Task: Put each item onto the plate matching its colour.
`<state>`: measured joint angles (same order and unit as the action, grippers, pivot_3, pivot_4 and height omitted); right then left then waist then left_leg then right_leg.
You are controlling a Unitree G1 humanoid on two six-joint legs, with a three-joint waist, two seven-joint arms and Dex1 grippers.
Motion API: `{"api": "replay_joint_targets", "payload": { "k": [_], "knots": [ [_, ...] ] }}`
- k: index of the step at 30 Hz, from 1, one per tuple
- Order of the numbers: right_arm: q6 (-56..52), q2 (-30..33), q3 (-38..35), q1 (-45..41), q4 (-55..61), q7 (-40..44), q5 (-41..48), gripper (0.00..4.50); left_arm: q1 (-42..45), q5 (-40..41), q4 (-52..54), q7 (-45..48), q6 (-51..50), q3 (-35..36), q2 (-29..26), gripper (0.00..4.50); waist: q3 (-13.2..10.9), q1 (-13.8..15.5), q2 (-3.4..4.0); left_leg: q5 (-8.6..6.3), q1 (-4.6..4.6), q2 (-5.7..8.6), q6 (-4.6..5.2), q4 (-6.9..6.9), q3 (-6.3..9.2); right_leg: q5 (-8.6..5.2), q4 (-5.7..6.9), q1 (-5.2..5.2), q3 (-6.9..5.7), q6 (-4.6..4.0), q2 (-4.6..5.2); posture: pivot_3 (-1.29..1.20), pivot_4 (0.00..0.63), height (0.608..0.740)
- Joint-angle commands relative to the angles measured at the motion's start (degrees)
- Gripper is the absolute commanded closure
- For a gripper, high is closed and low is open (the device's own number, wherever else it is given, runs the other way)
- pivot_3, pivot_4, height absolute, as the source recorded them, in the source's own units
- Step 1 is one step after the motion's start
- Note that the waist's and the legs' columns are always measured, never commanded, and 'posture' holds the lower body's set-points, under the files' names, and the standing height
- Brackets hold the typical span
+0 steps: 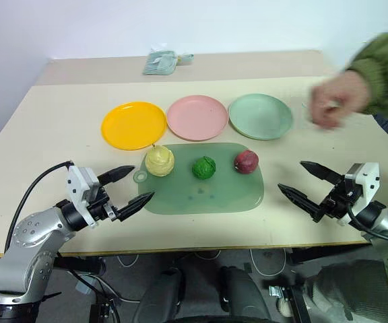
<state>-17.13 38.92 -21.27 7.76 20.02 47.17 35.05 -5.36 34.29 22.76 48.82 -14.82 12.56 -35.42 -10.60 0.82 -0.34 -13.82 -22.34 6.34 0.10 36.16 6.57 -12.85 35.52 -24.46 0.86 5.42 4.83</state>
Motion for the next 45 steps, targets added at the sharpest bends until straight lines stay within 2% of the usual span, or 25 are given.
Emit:
{"api": "replay_joint_targets", "payload": {
  "k": [1,12,18,27,37,45],
  "knots": [
    [-0.01,0.2,-1.68,-0.5,2.08,-0.7,0.67,0.02,0.68,-0.4,2.05,-1.05,0.13,0.0,0.22,0.0,0.0,-0.01,0.0,0.0,0.0,0.0,0.0,0.0,0.0,0.0,0.0,0.0,0.0,0.0,0.0,0.0,0.15,0.74],
    [0.92,0.51,-1.53,-0.32,1.88,0.47,0.77,0.02,2.41,0.54,2.73,-3.22,-2.38,-0.66,0.82,0.0,0.0,-0.01,0.0,0.0,0.0,-0.01,0.0,0.0,0.0,0.01,-0.01,0.0,0.0,0.0,-0.02,0.0,0.15,0.74],
    [4.36,0.33,0.9,-1.09,3.17,6.52,1.29,0.02,2.84,0.73,3.81,-4.69,-2.83,-1.55,2.43,0.0,-0.01,-0.02,-0.01,0.0,-0.01,-0.01,0.0,0.0,-0.01,0.02,-0.04,0.01,0.0,0.01,-0.02,0.0,0.15,0.74],
    [4.47,0.87,6.83,-7.43,4.88,11.75,1.46,0.02,5.2,1.81,1.01,-7.39,-6.38,-1.1,3.63,0.0,-0.01,0.04,-0.02,-0.01,0.0,-0.05,0.01,0.0,-0.02,0.07,-0.08,0.01,-0.01,0.01,-0.06,0.0,0.15,0.74],
    [7.4,-0.56,8.97,-9.98,1.53,13.07,-0.71,0.02,7.82,-1.68,-1.7,-12.86,-6.75,-2.37,5.98,0.0,-0.02,0.03,-0.06,-0.01,-0.02,-0.05,0.01,0.02,-0.02,0.12,-0.09,0.01,-0.01,0.01,-0.07,0.0,0.15,0.74],
    [7.73,-0.84,9.24,-10.42,1.98,12.09,-0.86,0.02,13.97,-5.22,-5.73,-15.79,-7.92,-5.95,8.3,0.0,-0.02,0.05,-0.06,0.0,-0.02,-0.04,0.01,0.03,-0.02,0.2,-0.1,0.01,-0.01,0.12,-0.08,0.0,0.15,0.74]
  ]
}}
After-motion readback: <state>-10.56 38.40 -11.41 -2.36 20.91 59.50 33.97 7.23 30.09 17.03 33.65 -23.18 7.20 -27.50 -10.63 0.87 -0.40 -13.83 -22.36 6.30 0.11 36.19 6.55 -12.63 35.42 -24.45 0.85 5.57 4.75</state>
